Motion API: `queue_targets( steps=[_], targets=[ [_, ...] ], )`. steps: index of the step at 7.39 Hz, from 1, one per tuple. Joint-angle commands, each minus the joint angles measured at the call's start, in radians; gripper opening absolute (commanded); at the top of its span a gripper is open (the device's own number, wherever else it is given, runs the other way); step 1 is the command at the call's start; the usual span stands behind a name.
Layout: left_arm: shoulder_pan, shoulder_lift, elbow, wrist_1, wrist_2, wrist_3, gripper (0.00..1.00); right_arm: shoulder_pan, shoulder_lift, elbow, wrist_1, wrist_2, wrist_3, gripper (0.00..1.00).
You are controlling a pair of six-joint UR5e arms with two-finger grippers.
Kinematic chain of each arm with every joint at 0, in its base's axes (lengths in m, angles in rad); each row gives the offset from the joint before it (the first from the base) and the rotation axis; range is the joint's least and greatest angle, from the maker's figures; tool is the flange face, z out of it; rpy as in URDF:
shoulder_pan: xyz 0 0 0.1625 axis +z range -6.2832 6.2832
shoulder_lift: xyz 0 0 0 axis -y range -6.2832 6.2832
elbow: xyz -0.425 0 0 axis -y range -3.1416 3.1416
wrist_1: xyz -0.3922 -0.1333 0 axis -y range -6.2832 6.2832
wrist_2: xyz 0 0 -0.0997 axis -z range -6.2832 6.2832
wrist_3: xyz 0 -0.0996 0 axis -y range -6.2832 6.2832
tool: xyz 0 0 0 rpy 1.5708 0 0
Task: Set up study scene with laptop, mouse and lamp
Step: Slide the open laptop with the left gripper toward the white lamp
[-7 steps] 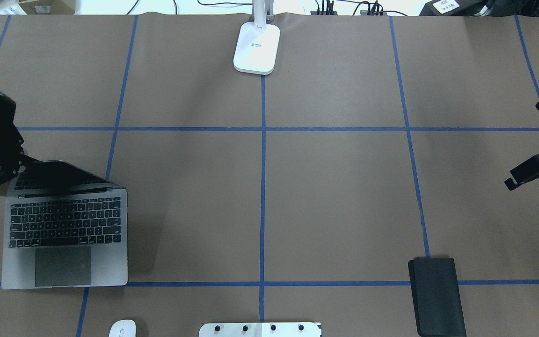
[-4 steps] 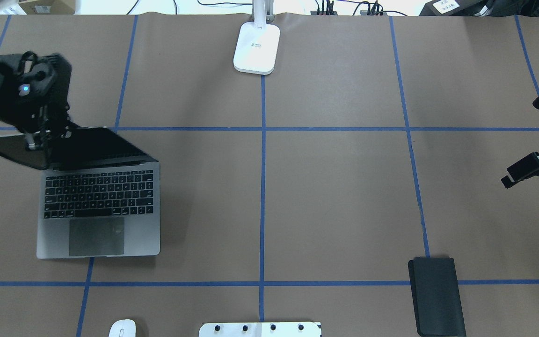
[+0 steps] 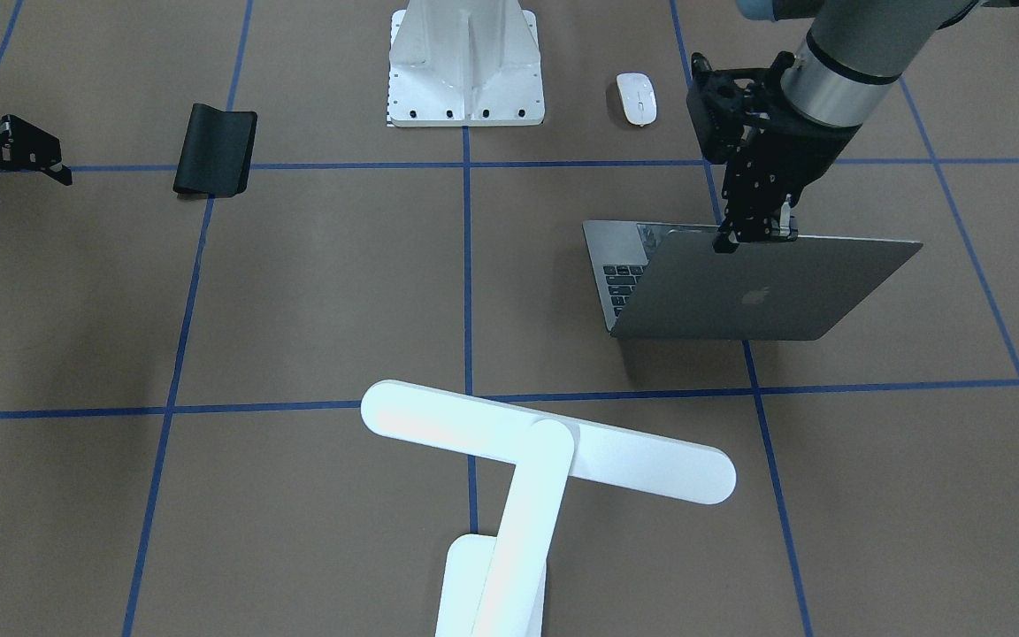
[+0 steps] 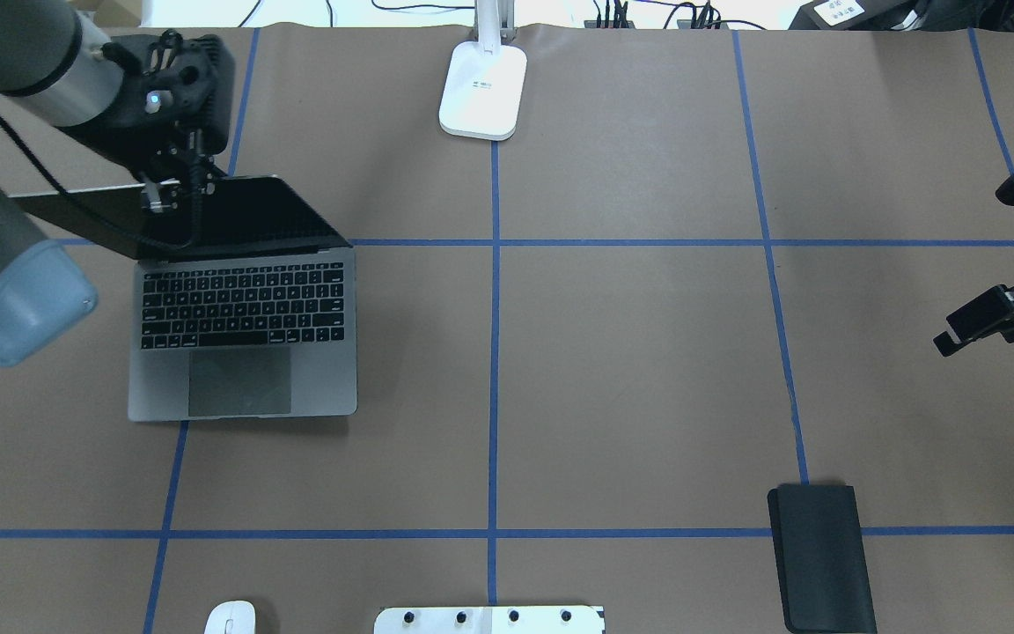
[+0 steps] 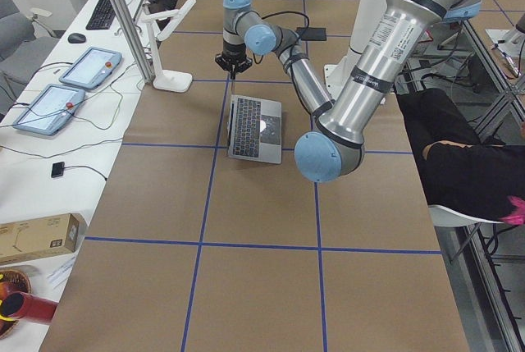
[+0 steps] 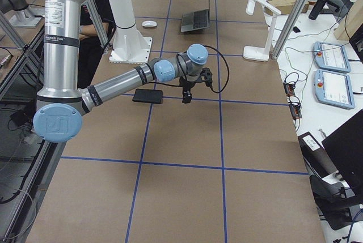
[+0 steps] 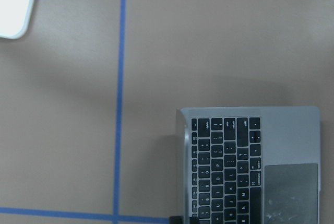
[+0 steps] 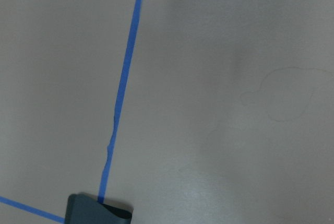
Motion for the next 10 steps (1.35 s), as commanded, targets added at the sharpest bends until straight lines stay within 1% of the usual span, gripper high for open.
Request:
queue_targets(
  steps=[1, 2, 3, 4, 5, 6, 8, 9, 10],
  targets=[
    [0.030, -0.105, 0.084, 0.000, 0.066, -0.004, 0.02, 0.000, -0.001, -0.001, 0.000, 0.016, 0.000, 0.99],
    [0.038, -0.133, 0.117, -0.001, 0.073, -0.002, 0.02, 0.000, 0.001, -0.003, 0.000, 0.016, 0.002, 0.99],
    [0.053, -0.168, 0.134, -0.005, 0.117, -0.002, 0.02, 0.000, 0.001, -0.001, 0.000, 0.017, 0.002, 0.99],
    [0.078, -0.193, 0.169, -0.012, 0.139, -0.004, 0.02, 0.000, -0.001, -0.003, 0.000, 0.017, 0.000, 0.99],
    [0.116, -0.220, 0.213, -0.030, 0.206, -0.004, 0.02, 0.000, 0.001, -0.001, 0.000, 0.019, 0.002, 0.99],
    [0.134, -0.236, 0.227, -0.063, 0.225, -0.027, 0.02, 0.000, 0.001, -0.001, 0.000, 0.019, 0.002, 0.99],
    [0.136, -0.251, 0.253, -0.070, 0.225, -0.036, 0.02, 0.002, -0.001, 0.003, -0.002, 0.043, 0.000, 0.99],
    [0.136, -0.279, 0.275, -0.069, 0.227, -0.042, 0.02, 0.002, -0.001, 0.003, -0.002, 0.045, 0.002, 0.99],
    [0.136, -0.282, 0.290, -0.070, 0.231, -0.042, 0.02, 0.002, -0.001, 0.000, -0.002, 0.045, 0.000, 0.99]
  ],
)
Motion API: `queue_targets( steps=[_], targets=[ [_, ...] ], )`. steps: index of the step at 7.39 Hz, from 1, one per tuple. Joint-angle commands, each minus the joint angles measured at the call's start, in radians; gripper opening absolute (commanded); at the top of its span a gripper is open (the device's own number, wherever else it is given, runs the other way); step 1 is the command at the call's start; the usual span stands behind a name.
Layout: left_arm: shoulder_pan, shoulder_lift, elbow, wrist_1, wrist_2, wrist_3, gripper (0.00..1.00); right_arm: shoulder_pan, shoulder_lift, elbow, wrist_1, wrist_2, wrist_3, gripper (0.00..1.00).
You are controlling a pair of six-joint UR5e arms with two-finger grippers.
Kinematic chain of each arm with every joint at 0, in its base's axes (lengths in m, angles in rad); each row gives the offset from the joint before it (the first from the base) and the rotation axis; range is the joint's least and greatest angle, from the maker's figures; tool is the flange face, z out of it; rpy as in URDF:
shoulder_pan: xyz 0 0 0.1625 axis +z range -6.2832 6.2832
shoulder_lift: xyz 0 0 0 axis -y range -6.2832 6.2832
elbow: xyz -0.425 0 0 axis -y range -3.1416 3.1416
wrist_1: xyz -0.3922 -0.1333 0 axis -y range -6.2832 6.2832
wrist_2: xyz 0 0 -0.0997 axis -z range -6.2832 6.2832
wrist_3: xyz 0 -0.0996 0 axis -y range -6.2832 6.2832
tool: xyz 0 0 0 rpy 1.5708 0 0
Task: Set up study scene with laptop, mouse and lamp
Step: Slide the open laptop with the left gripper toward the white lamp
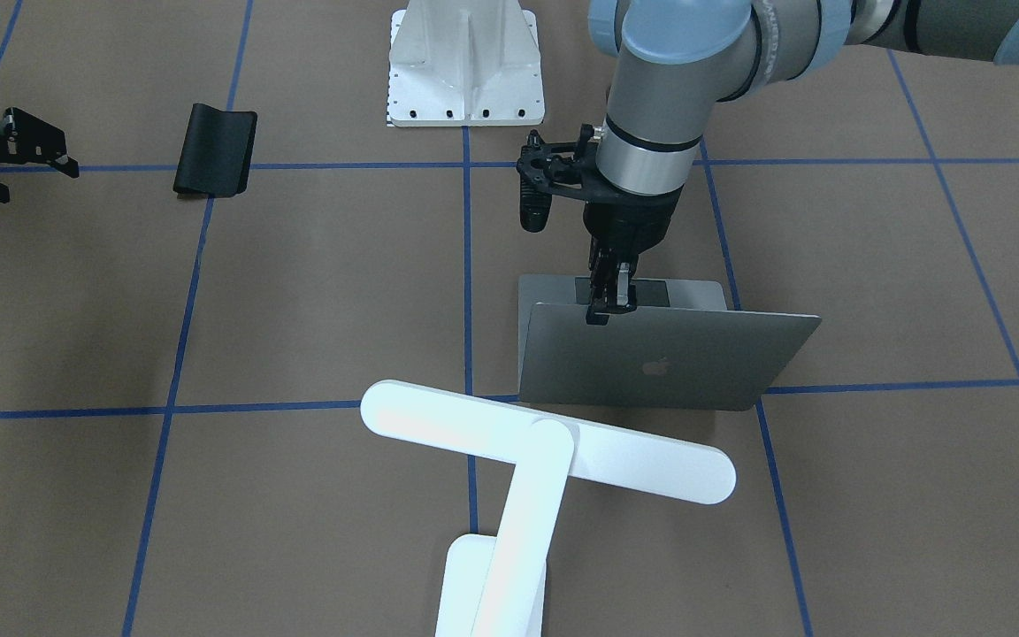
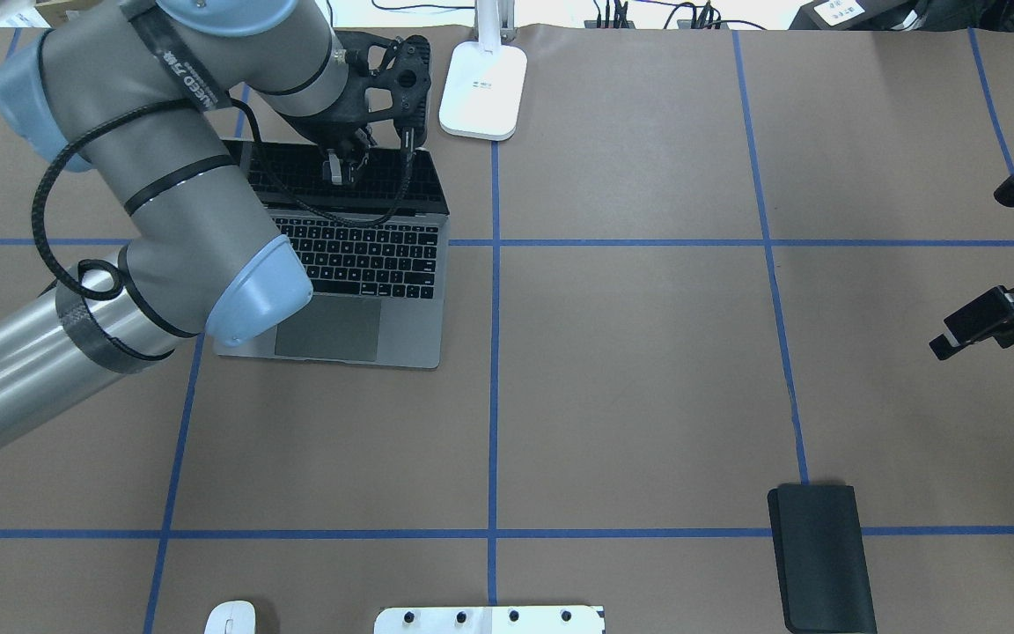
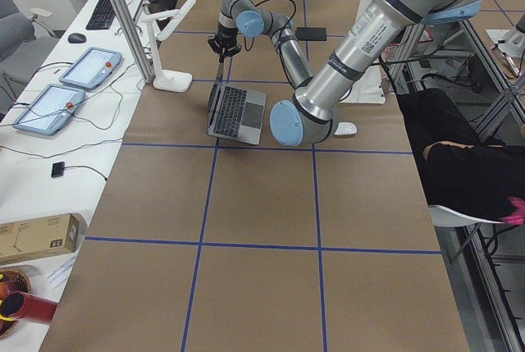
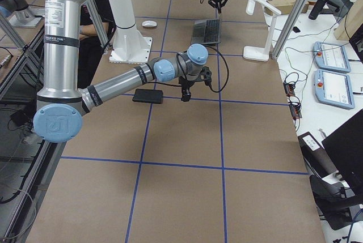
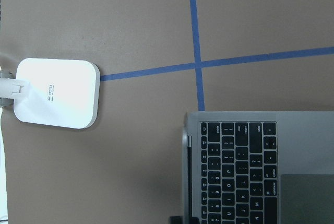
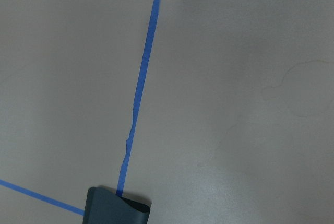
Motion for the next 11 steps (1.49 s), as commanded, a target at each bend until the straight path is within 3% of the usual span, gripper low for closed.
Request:
queue_targets(
  steps=[1, 6, 7, 8, 9, 10, 11],
  targets=[
    [0.001, -0.017, 0.035, -0.004, 0.008, -0.001, 0.02, 0.000, 0.000, -0.005, 0.000, 0.001, -0.001, 0.99],
    [0.005, -0.016, 0.110, -0.096, 0.037, -0.017, 0.01, -0.001, 0.003, -0.013, 0.001, 0.001, -0.001, 0.99],
    [0.005, -0.014, 0.106, -0.096, 0.037, -0.015, 0.06, -0.001, 0.003, -0.014, 0.001, 0.003, -0.001, 0.99],
    [0.005, -0.014, 0.103, -0.096, 0.037, -0.014, 0.27, -0.001, 0.004, -0.014, 0.001, 0.003, -0.001, 0.99],
    [0.004, -0.011, 0.100, -0.096, 0.035, -0.017, 0.64, -0.001, 0.004, -0.016, 0.000, 0.003, -0.002, 0.99],
    [0.004, -0.011, 0.095, -0.096, 0.035, -0.017, 0.74, -0.001, 0.006, -0.014, 0.000, 0.003, -0.002, 0.99],
    [0.004, -0.011, 0.086, -0.093, 0.035, -0.017, 0.75, -0.001, 0.006, -0.014, 0.000, 0.003, -0.002, 0.99]
  ],
)
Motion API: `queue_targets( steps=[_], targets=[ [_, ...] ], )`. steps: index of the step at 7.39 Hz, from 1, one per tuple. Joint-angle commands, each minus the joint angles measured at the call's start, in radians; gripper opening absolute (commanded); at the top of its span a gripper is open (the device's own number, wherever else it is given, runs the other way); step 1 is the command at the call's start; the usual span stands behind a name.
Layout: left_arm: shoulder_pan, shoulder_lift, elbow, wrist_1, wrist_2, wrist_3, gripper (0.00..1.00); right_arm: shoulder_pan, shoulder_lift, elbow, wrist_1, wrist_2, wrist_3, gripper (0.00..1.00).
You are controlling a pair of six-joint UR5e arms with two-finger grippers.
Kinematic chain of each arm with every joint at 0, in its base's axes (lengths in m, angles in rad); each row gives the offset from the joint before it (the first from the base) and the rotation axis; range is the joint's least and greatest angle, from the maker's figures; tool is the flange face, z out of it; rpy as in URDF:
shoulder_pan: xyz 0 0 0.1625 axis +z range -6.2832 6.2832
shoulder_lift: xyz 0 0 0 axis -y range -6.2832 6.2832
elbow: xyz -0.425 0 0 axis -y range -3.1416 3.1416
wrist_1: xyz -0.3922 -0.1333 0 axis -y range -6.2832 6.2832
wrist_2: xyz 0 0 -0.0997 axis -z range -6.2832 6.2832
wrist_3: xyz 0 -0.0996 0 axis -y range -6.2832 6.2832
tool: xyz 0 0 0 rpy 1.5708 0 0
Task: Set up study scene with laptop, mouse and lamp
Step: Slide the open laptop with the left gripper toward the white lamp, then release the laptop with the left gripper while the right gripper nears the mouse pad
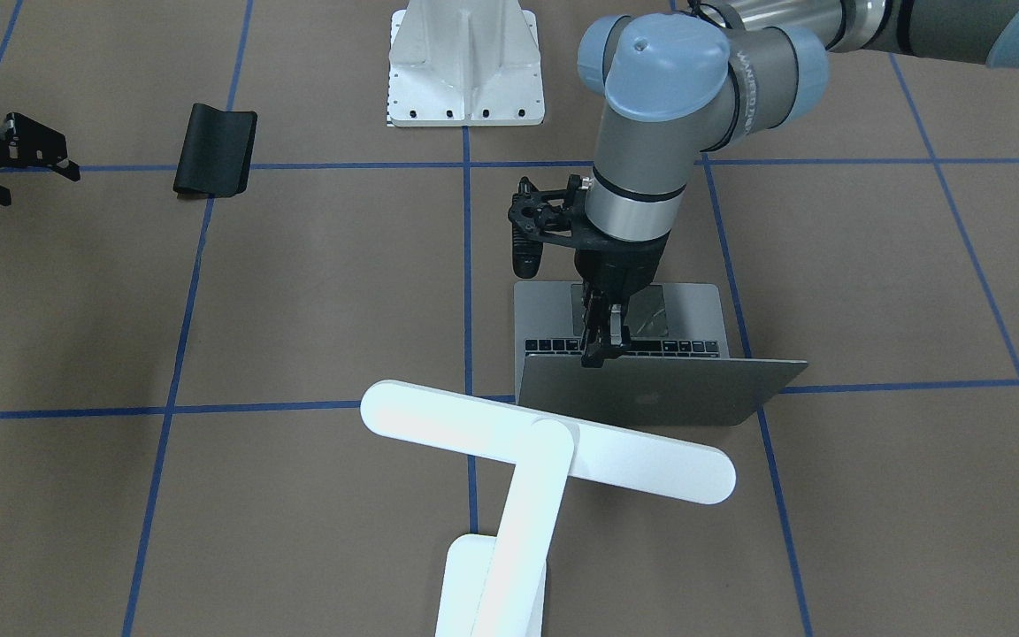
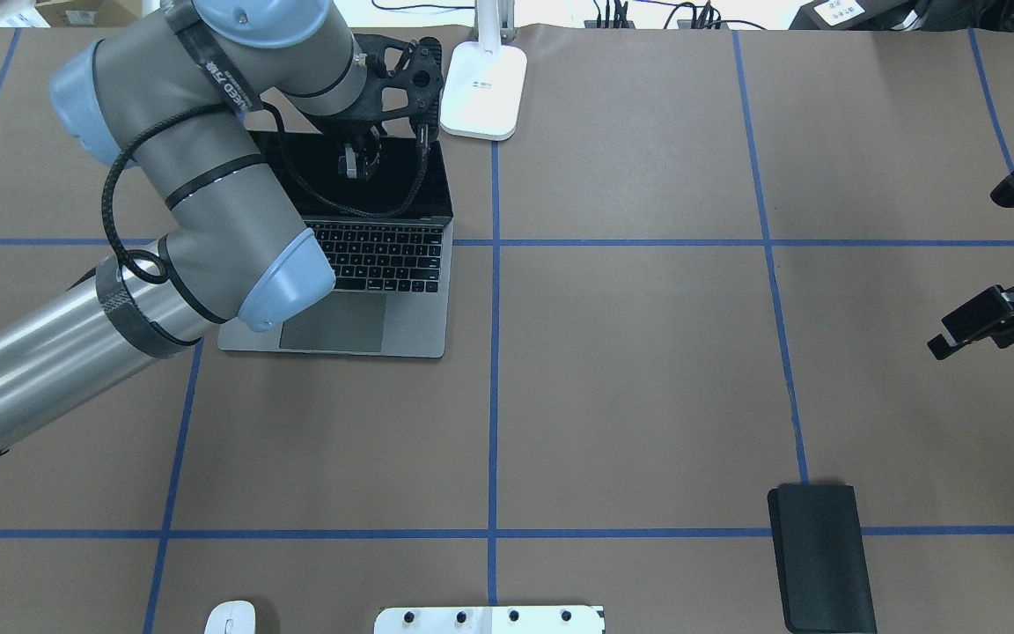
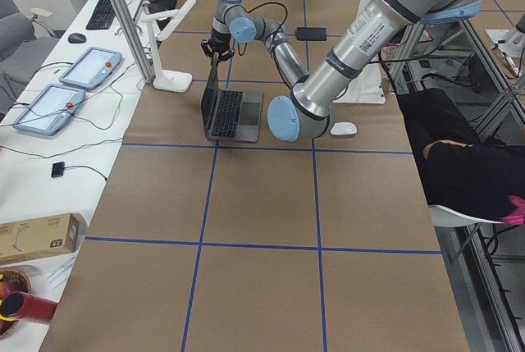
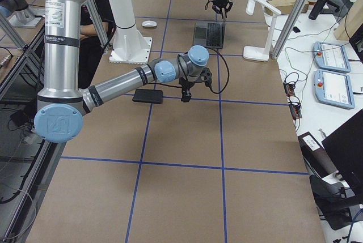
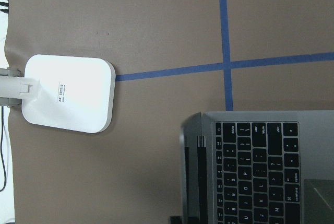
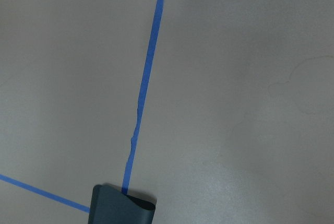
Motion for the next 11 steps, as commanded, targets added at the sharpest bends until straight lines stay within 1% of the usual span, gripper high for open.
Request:
queue_targets(
  steps=[1, 2, 4, 5, 6, 7, 8, 9, 10, 11],
  targets=[
    [0.000, 0.002, -0.033, 0.011, -0.002, 0.000, 0.78, 0.000, 0.001, -0.001, 0.000, -0.001, 0.000, 0.99],
    [-0.005, 0.008, -0.063, 0.016, -0.006, 0.000, 0.82, 0.000, 0.007, -0.009, 0.000, 0.000, 0.001, 0.99],
    [-0.005, 0.036, -0.133, 0.077, -0.009, -0.003, 0.88, -0.002, 0.025, -0.016, -0.002, 0.012, 0.001, 0.99],
    [-0.003, 0.083, -0.176, 0.112, -0.038, -0.046, 0.93, -0.002, 0.033, -0.024, -0.002, 0.046, 0.001, 0.99],
    [-0.003, 0.120, -0.182, 0.128, -0.125, -0.144, 0.96, -0.018, 0.031, -0.021, -0.003, 0.070, 0.001, 0.99],
    [-0.005, 0.145, -0.192, 0.131, -0.216, -0.210, 0.99, -0.069, 0.030, -0.016, -0.003, 0.071, 0.013, 0.99],
    [-0.005, 0.212, -0.257, 0.136, -0.303, -0.329, 0.99, -0.139, 0.033, -0.013, 0.003, 0.057, 0.082, 0.98],
    [0.004, 0.253, -0.334, 0.143, -0.322, -0.521, 0.99, -0.159, 0.031, -0.015, 0.027, 0.057, 0.102, 0.97],
    [0.001, 0.336, -0.410, 0.160, -0.327, -0.587, 0.99, -0.158, 0.012, -0.015, 0.067, 0.063, 0.119, 0.97],
    [-0.003, 0.452, -0.507, 0.159, -0.371, -0.647, 0.99, -0.160, -0.034, -0.015, 0.128, 0.064, 0.154, 0.97]
  ],
)
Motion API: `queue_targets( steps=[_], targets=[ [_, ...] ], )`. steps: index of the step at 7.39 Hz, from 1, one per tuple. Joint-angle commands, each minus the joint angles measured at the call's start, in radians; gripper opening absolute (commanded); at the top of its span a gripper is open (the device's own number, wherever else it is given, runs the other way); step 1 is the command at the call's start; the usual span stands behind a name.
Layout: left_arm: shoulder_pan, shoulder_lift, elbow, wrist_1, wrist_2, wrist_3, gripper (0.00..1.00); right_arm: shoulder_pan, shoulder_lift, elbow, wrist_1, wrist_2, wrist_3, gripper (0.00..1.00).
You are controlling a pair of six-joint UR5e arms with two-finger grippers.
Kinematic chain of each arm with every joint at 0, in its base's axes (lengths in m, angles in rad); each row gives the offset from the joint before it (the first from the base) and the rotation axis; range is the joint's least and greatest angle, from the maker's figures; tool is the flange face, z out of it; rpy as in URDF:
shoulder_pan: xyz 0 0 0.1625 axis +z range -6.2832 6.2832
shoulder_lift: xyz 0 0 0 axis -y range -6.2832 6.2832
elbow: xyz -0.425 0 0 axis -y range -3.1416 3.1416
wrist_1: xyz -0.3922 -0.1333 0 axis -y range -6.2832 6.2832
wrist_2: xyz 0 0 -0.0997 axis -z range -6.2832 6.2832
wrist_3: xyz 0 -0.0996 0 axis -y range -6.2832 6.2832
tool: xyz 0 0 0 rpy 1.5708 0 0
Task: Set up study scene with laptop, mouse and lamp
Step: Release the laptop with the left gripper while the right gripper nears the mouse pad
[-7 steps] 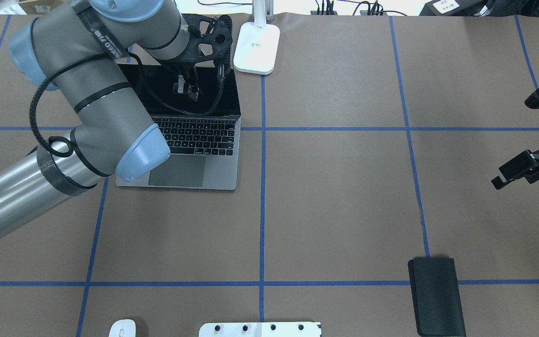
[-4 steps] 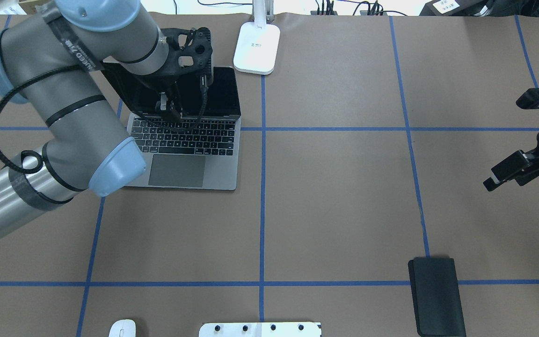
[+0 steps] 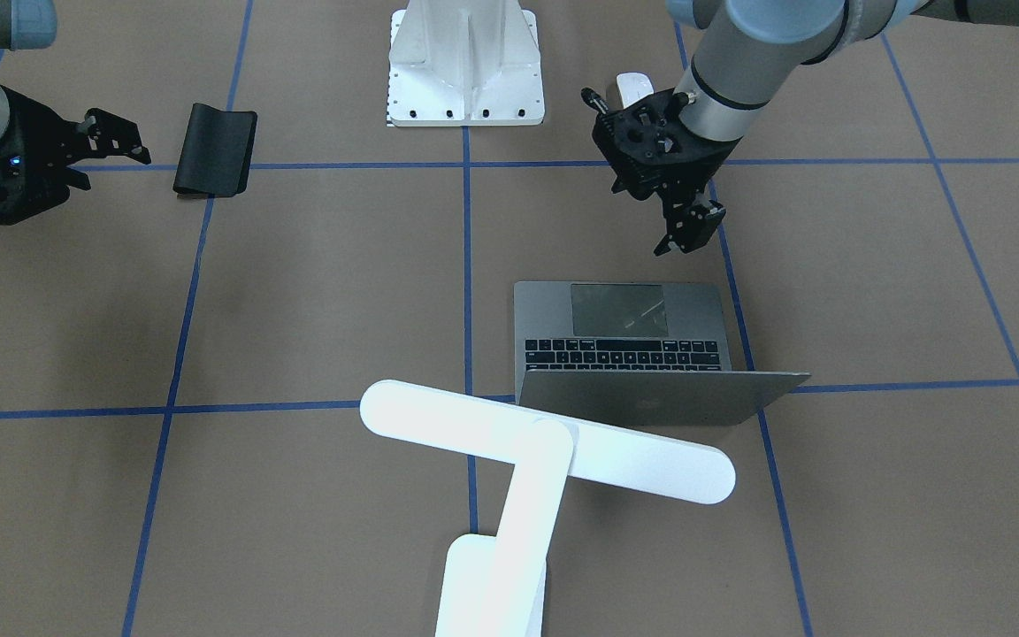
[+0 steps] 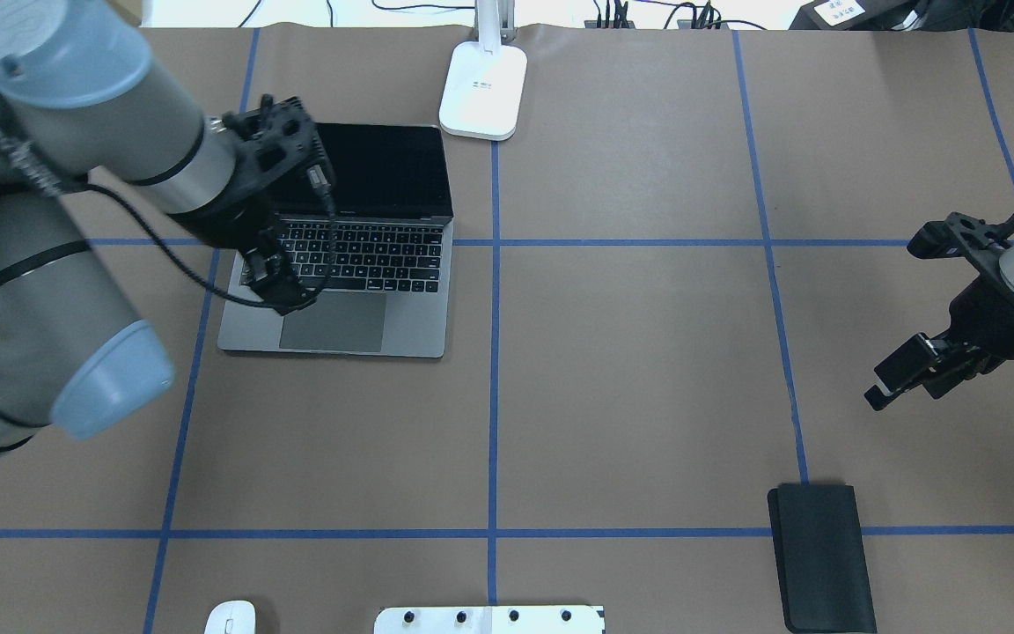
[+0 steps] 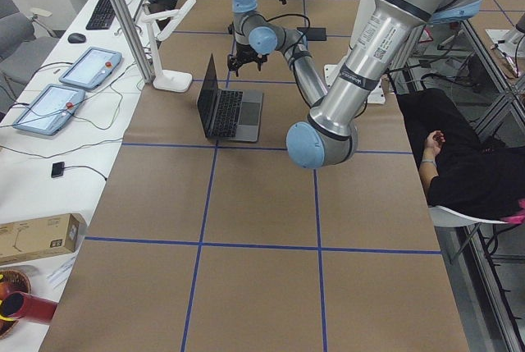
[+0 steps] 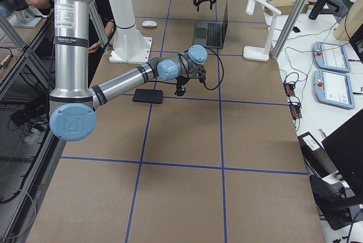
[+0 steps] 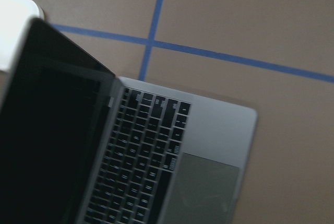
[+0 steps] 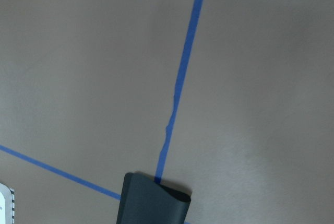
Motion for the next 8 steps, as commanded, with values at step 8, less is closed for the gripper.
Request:
queue_targets(
  steps=[8],
  targets=[
    [0.017, 0.358, -0.229, -0.010, -0.050, -0.578, 1.00, -0.277, -0.211, -0.130, 0.822, -0.208, 0.742, 0.98]
  ],
)
